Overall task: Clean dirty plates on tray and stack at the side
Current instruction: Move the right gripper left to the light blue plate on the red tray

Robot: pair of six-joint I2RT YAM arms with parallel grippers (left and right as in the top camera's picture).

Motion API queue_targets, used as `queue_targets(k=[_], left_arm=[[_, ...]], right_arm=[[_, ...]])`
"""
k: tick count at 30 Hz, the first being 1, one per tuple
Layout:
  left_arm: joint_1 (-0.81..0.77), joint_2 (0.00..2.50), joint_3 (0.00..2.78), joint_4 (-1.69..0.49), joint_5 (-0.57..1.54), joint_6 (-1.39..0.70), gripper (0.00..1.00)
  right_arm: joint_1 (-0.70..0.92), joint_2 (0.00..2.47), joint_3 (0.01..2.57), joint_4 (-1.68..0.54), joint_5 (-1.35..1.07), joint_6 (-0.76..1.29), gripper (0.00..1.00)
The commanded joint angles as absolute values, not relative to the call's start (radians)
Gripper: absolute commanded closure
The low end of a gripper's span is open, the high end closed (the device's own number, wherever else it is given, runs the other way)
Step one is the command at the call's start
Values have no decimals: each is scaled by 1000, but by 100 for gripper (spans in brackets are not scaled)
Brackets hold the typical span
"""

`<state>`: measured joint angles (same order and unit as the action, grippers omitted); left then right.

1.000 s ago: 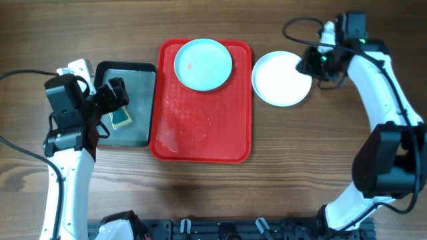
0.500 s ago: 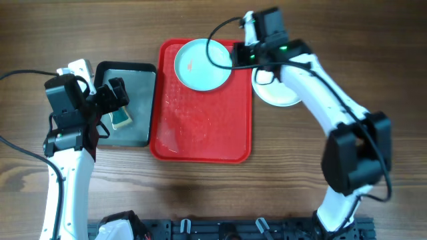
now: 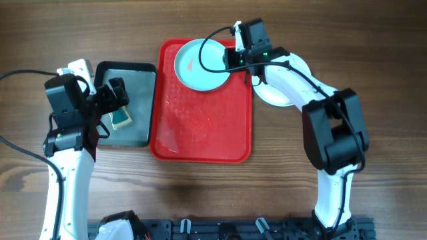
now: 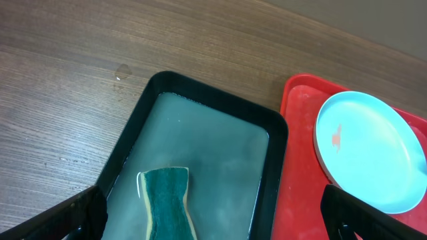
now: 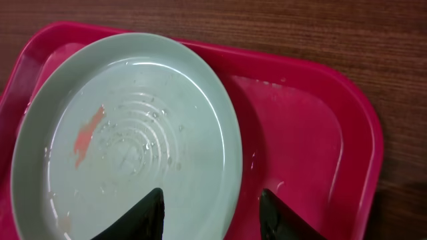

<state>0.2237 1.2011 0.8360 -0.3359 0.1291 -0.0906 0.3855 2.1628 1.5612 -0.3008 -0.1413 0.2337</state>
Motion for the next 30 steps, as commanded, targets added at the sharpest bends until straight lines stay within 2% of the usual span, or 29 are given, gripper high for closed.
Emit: queue_targets(k=[1, 11, 13, 14, 16, 21, 30], left_arm=[[226, 1205, 841, -333, 141, -89, 0], [227, 1205, 841, -333, 141, -89, 0], [227, 1205, 841, -333, 141, -89, 0], [227, 1205, 841, -333, 141, -89, 0], [226, 1205, 841, -334, 141, -90, 0], [227, 1205, 841, -333, 141, -89, 0], [227, 1205, 841, -333, 141, -89, 0]], right_arm=[[385, 2216, 1562, -268, -130, 240, 54], [387, 2284, 1562, -228, -138, 268, 56], [389, 2288, 1562, -233, -138, 271, 68], [389, 2288, 1562, -233, -138, 271, 80], [390, 2285, 1563, -232, -138, 272, 96], [390, 2249, 1563, -274, -138, 270, 96], [396, 2156, 1563, -591, -313, 279, 96]])
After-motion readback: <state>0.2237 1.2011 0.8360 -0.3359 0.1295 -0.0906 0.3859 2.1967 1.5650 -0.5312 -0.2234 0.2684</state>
